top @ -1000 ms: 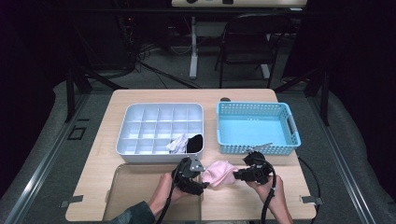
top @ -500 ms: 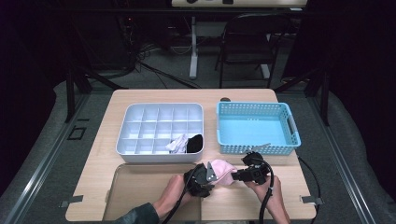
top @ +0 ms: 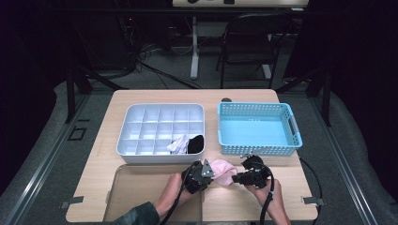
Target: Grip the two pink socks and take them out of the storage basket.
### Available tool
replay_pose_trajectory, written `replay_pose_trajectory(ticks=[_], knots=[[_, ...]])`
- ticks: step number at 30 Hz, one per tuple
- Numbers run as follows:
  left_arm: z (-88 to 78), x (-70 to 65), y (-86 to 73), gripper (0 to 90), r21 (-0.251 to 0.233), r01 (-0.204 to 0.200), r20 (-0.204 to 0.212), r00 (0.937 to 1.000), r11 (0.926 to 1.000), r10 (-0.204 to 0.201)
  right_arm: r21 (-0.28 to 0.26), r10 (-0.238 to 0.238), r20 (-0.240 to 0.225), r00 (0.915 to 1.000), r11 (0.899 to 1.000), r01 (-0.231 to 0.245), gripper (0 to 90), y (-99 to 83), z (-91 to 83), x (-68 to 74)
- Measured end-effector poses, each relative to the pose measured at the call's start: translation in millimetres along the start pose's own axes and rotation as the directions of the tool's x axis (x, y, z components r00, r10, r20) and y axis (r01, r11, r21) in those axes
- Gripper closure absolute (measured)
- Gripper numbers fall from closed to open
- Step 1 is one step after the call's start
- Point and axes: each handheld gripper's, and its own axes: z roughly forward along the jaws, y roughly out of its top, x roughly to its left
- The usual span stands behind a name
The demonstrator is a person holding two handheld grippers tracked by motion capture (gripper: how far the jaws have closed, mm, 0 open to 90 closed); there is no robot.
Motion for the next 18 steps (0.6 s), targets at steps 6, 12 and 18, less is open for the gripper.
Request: replay_pose_trajectory(ticks=[6, 12, 18], knots=[[-24.4, 7.8, 6.7, 84.8, -0.043, 0.084, 0.052, 0.9953, 0.9955, -0.082, -0.013, -0.004, 0.018, 0.9998, 1.000, 0.005, 80.3, 1.4, -13.4, -1.2], [-45.9, 13.1, 11.8, 84.7, -0.096, 0.168, 0.119, 0.9805, 0.9811, -0.156, -0.029, -0.004, 0.005, 1.0000, 1.000, 0.004, 74.9, 3.0, -29.1, -8.0], [-35.9, 17.3, 6.1, 84.4, -0.075, 0.189, 0.116, 0.9769, 0.9791, -0.180, -0.029, 0.008, -0.012, 0.9999, 1.000, -0.008, 58.4, -1.6, -4.7, -5.3]])
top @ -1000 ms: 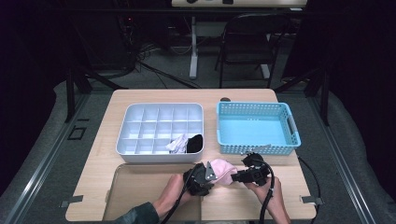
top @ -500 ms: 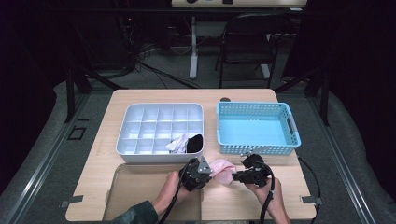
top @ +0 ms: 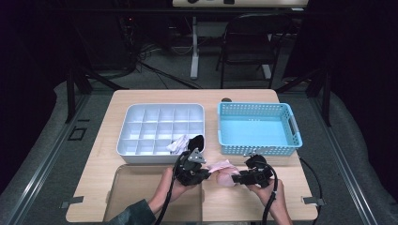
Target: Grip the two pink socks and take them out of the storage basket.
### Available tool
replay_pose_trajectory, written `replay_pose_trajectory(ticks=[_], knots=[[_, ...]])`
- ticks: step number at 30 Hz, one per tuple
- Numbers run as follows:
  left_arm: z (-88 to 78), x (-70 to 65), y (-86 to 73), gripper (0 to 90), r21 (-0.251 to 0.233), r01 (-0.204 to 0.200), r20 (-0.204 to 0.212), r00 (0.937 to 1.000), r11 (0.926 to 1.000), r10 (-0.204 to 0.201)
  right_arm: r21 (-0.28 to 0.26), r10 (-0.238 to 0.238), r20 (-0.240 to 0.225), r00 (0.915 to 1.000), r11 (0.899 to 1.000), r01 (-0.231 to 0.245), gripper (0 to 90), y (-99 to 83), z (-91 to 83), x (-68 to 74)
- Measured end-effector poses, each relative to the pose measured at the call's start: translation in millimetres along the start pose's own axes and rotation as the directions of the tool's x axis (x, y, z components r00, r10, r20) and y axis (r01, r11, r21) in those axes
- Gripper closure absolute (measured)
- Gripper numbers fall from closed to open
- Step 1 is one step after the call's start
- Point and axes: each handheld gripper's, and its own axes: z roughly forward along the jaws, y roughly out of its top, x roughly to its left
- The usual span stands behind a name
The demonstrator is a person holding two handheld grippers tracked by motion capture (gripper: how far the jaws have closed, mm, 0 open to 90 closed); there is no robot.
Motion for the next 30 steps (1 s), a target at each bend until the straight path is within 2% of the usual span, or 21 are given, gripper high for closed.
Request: replay_pose_trajectory(ticks=[1, 2, 4, 5, 6, 7, 8, 10, 12, 14, 15, 16, 17, 20, 21, 22, 23, 24, 26, 28, 30], knots=[[1.0, 0.9, -1.3, 84.3, 0.001, 0.001, -0.004, 1.0000, 1.0000, -0.001, -0.011, 0.007, 0.002, 1.0000, 1.000, -0.007, 60.1, -1.2, 4.0, 1.6], [2.3, 1.3, -1.9, 84.3, 0.008, -0.001, -0.008, 1.0000, 1.0000, 0.001, 0.008, 0.002, -0.011, 0.9999, 1.000, -0.002, 60.0, -1.4, 7.6, 3.2], [3.9, 2.2, -3.1, 84.2, 0.008, 0.003, -0.013, 0.9999, 1.0000, -0.003, 0.024, -0.013, 0.003, 0.9999, 1.000, 0.013, 68.8, -1.7, 11.5, 6.7], [3.4, 2.2, -3.1, 84.2, 0.014, -0.001, -0.021, 0.9998, 0.9999, 0.001, 0.041, -0.022, 0.007, 0.9997, 0.999, 0.022, 70.9, -1.5, 11.4, 7.7], [2.3, 1.9, -3.2, 84.3, 0.011, 0.004, -0.020, 0.9998, 0.9999, -0.004, 0.038, -0.026, 0.016, 0.9995, 0.999, 0.026, 76.4, -1.4, 9.2, 8.0], [1.0, 1.6, -3.1, 84.3, 0.012, 0.001, -0.022, 0.9998, 0.9999, -0.001, 0.022, -0.022, 0.017, 0.9996, 1.000, 0.021, 77.9, -1.5, 5.4, 7.1], [-0.2, 1.5, -3.1, 84.3, 0.011, -0.001, -0.028, 0.9996, 0.9999, 0.001, 0.019, -0.017, 0.008, 0.9998, 1.000, 0.017, 79.0, -1.1, 2.6, 6.2], [-2.9, 2.7, -3.4, 84.4, 0.010, 0.015, -0.005, 0.9999, 0.9998, -0.015, 0.019, -0.010, -0.011, 0.9999, 1.000, 0.010, 79.9, -0.7, -2.7, 3.5], [-4.0, 2.9, -3.8, 84.3, 0.014, 0.022, -0.007, 0.9997, 0.9997, -0.022, 0.036, -0.008, -0.019, 0.9998, 0.999, 0.008, 80.2, -0.4, -8.0, 0.2], [-6.8, 2.6, -4.1, 84.3, 0.015, 0.033, 0.006, 0.9994, 0.9993, -0.033, 0.061, -0.003, -0.050, 0.9987, 0.998, 0.006, 80.2, -0.7, -11.0, -2.5], [-7.5, 1.9, -3.8, 84.3, 0.022, 0.029, -0.007, 0.9996, 0.9994, -0.029, 0.075, 0.004, -0.067, 0.9977, 0.997, 0.001, 80.3, -1.1, -12.8, -4.2], [-8.1, 2.1, -3.7, 84.3, 0.016, 0.030, -0.004, 0.9995, 0.9994, -0.030, 0.092, -0.001, -0.064, 0.9980, 0.996, 0.007, 80.3, -1.0, -13.9, -5.3], [-7.8, 2.9, -3.5, 84.1, 0.016, 0.024, -0.006, 0.9997, 0.9996, -0.024, 0.091, 0.012, -0.071, 0.9974, 0.996, -0.006, 80.3, -1.5, -13.1, -6.3], [0.5, 7.5, -3.1, 75.4, 0.035, 0.021, -0.014, 0.9997, 0.9991, -0.021, 0.100, 0.027, -0.048, 0.9985, 0.995, -0.022, 78.4, 0.1, -9.9, -11.8], [4.2, 8.8, -3.5, 72.2, 0.052, 0.015, -0.037, 0.9992, 0.9986, -0.014, 0.080, 0.044, -0.027, 0.9987, 0.996, -0.041, 78.2, 0.2, -7.4, -12.3], [8.0, 9.6, -4.7, 67.5, 0.057, 0.018, -0.056, 0.9983, 0.9982, -0.015, 0.087, 0.048, -0.027, 0.9985, 0.995, -0.046, 77.1, 0.7, -5.7, -13.3], [10.5, 10.8, -6.0, 64.4, 0.069, 0.016, -0.054, 0.9985, 0.9975, -0.012, 0.079, 0.047, -0.021, 0.9987, 0.996, -0.045, 76.3, 0.8, -4.6, -13.8], [12.2, 11.0, -7.3, 60.7, 0.082, 0.007, -0.069, 0.9976, 0.9966, -0.002, 0.058, 0.057, -0.013, 0.9983, 0.997, -0.057, 76.0, 0.1, -4.3, -14.6], [14.7, 7.2, -9.3, 51.4, 0.086, -0.015, -0.089, 0.9957, 0.9962, 0.023, 0.049, 0.066, -0.012, 0.9978, 0.997, -0.065, 74.3, -0.8, -5.1, -16.2], [16.5, -1.2, -9.4, 48.5, 0.094, -0.076, -0.107, 0.9906, 0.9927, 0.086, 0.026, 0.078, -0.003, 0.9969, 0.997, -0.078, 74.3, -2.6, -5.0, -14.8], [19.3, -10.4, -9.0, 43.9, 0.101, -0.113, -0.106, 0.9866, 0.9884, 0.124, 0.030, 0.075, -0.007, 0.9971, 0.997, -0.075, 75.0, -2.8, -5.1, -15.4]])
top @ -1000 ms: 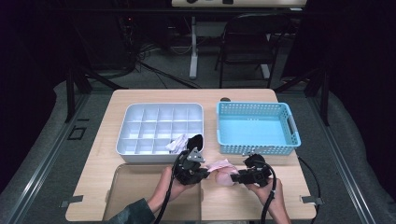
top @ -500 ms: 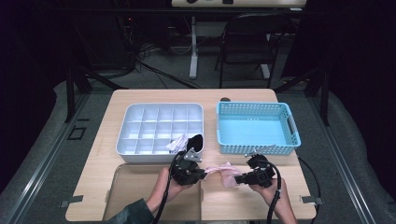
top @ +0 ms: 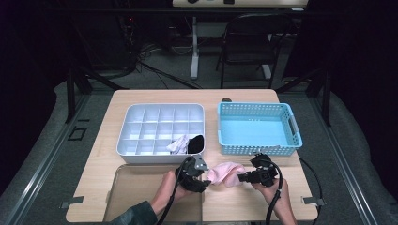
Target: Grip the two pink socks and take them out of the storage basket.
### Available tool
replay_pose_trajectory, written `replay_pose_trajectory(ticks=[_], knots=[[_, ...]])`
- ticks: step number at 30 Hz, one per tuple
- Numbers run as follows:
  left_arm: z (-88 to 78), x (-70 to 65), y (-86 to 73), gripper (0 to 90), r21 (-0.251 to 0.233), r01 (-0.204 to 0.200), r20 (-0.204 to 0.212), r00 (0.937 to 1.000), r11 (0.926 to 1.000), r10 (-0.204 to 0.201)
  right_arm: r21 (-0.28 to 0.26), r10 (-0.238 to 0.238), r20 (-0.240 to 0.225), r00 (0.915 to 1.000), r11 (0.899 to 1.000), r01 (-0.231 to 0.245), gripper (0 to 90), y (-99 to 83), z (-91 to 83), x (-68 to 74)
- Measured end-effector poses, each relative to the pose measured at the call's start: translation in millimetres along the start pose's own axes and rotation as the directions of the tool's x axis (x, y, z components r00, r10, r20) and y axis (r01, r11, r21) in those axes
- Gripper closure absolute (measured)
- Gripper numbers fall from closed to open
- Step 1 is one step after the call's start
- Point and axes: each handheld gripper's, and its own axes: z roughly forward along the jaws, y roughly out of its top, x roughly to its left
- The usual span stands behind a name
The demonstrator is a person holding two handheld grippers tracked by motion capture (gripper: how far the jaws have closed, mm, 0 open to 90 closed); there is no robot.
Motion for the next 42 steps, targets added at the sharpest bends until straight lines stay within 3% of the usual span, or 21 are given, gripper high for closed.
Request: replay_pose_trajectory(ticks=[3, 7, 8, 12, 17, 19, 21, 28, 29, 32, 36, 40, 41, 42], knots=[[4.5, -13.2, 0.4, 37.7, 0.000, -0.058, -0.018, 0.9981, 0.9983, 0.058, -0.009, 0.004, 0.004, 1.0000, 1.000, -0.004, 75.0, -0.4, 1.3, 1.0], [13.1, -19.3, 0.8, 34.7, 0.023, -0.090, -0.029, 0.9954, 0.9956, 0.091, -0.005, 0.000, 0.010, 1.0000, 1.000, 0.001, 75.0, -0.3, 2.9, 1.4], [15.2, -20.7, 1.6, 34.9, 0.033, -0.105, -0.049, 0.9932, 0.9940, 0.106, -0.002, 0.003, 0.009, 1.0000, 1.000, -0.003, 74.9, -0.2, 4.2, 1.1], [23.7, -22.2, 3.5, 38.1, 0.054, -0.138, -0.079, 0.9867, 0.9889, 0.142, 0.008, 0.004, 0.008, 1.0000, 1.000, -0.004, 75.9, 0.6, 7.4, -0.9], [27.6, -21.6, 5.5, 52.0, 0.066, -0.164, -0.068, 0.9834, 0.9843, 0.168, 0.009, 0.005, 0.008, 1.0000, 1.000, -0.005, 76.1, 1.3, 9.5, -1.2], [30.2, -20.9, 6.6, 56.8, 0.066, -0.166, -0.020, 0.9856, 0.9839, 0.168, 0.004, 0.014, 0.014, 0.9998, 1.000, -0.014, 76.9, 1.5, 11.2, 0.4], [33.3, -20.9, 6.9, 61.3, 0.062, -0.163, -0.002, 0.9866, 0.9847, 0.163, 0.020, 0.000, 0.013, 0.9999, 1.000, -0.001, 77.1, 2.8, 13.0, 1.3], [35.3, -18.6, 10.2, 76.2, 0.072, -0.175, 0.015, 0.9845, 0.9819, 0.175, 0.029, -0.011, 0.018, 0.9998, 1.000, 0.010, 78.3, 4.1, 17.4, 4.8], [36.0, -19.0, 10.1, 79.7, 0.068, -0.174, 0.002, 0.9847, 0.9824, 0.174, 0.014, 0.005, 0.020, 0.9998, 1.000, -0.006, 78.3, 3.4, 18.8, 5.9], [36.0, -15.4, 9.7, 85.4, 0.057, -0.161, 0.019, 0.9870, 0.9853, 0.160, 0.032, -0.011, 0.014, 0.9998, 0.999, 0.010, 78.5, 4.2, 17.6, 4.3], [31.8, -11.1, 8.5, 86.8, 0.017, -0.121, 0.042, 0.9918, 0.9925, 0.120, 0.024, -0.013, 0.010, 0.9999, 1.000, 0.013, 78.8, 3.3, 15.4, 3.6], [26.8, -10.3, 10.4, 86.7, -0.007, -0.112, 0.031, 0.9933, 0.9937, 0.112, 0.019, -0.014, -0.002, 0.9999, 1.000, 0.014, 78.8, 1.9, 10.4, 1.1], [28.1, -11.4, 11.2, 83.5, 0.001, -0.109, 0.018, 0.9939, 0.9941, 0.109, 0.020, -0.015, -0.005, 0.9999, 1.000, 0.015, 78.8, 1.4, 9.4, 0.4], [29.6, -12.2, 11.7, 72.2, 0.009, -0.104, 0.016, 0.9944, 0.9945, 0.104, 0.017, -0.012, -0.005, 0.9999, 1.000, 0.012, 78.8, 1.0, 9.3, -0.4]])
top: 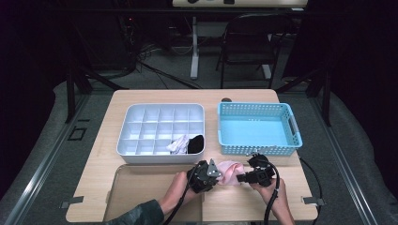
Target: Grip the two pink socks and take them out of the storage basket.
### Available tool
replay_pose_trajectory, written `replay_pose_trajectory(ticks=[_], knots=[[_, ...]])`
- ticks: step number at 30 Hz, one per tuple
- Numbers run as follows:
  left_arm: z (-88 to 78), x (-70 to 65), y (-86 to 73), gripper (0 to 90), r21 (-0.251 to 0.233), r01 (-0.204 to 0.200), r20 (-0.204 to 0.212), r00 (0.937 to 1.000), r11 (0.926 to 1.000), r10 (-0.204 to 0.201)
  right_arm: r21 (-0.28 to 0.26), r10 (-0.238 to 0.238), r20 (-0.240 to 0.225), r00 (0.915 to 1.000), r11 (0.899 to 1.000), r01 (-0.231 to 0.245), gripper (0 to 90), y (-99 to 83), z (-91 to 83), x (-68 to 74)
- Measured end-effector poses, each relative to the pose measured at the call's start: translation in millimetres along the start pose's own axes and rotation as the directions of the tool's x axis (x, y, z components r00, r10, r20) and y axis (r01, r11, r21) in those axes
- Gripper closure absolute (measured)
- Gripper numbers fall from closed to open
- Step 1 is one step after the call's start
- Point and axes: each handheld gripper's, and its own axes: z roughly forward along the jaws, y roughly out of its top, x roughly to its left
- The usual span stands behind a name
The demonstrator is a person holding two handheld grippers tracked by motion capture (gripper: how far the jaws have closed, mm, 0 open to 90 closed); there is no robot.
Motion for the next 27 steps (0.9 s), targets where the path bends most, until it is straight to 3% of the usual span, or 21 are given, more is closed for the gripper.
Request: replay_pose_trajectory(ticks=[3, 7, 12, 17, 19, 23, 27], knots=[[4.9, -5.3, 2.2, 50.5, 0.011, -0.007, -0.001, 1.0000, 0.9999, 0.007, 0.002, 0.010, 0.002, 0.9999, 1.000, -0.010, 78.8, 0.5, 1.3, -0.2], [8.4, -11.3, 6.6, 47.5, 0.019, -0.052, -0.043, 0.9977, 0.9985, 0.053, 0.001, 0.011, 0.001, 0.9999, 1.000, -0.011, 78.7, 0.9, 3.1, 1.2], [14.2, -14.1, 8.9, 56.8, 0.033, -0.089, -0.049, 0.9947, 0.9955, 0.091, 0.008, 0.010, -0.002, 0.9999, 1.000, -0.010, 78.8, 1.4, 4.2, 1.8], [13.1, -11.6, 7.6, 79.1, 0.010, -0.100, -0.040, 0.9942, 0.9950, 0.100, 0.009, 0.011, 0.001, 0.9999, 1.000, -0.011, 79.1, 1.4, 3.5, 1.8], [11.7, -10.3, 6.2, 84.5, 0.001, -0.095, -0.035, 0.9949, 0.9955, 0.095, 0.002, 0.007, 0.000, 1.0000, 1.000, -0.007, 79.2, 1.1, 3.3, 2.3], [4.8, -6.3, 5.1, 85.9, -0.020, -0.072, -0.006, 0.9974, 0.9972, 0.072, 0.001, 0.004, -0.002, 1.0000, 1.000, -0.004, 79.2, -0.1, -0.3, 0.8], [-8.8, 0.4, 3.8, 86.1, -0.052, -0.014, 0.023, 0.9996, 0.9985, 0.015, -0.007, 0.012, 0.001, 0.9999, 1.000, -0.012, 79.1, -2.8, -5.4, -3.9]])
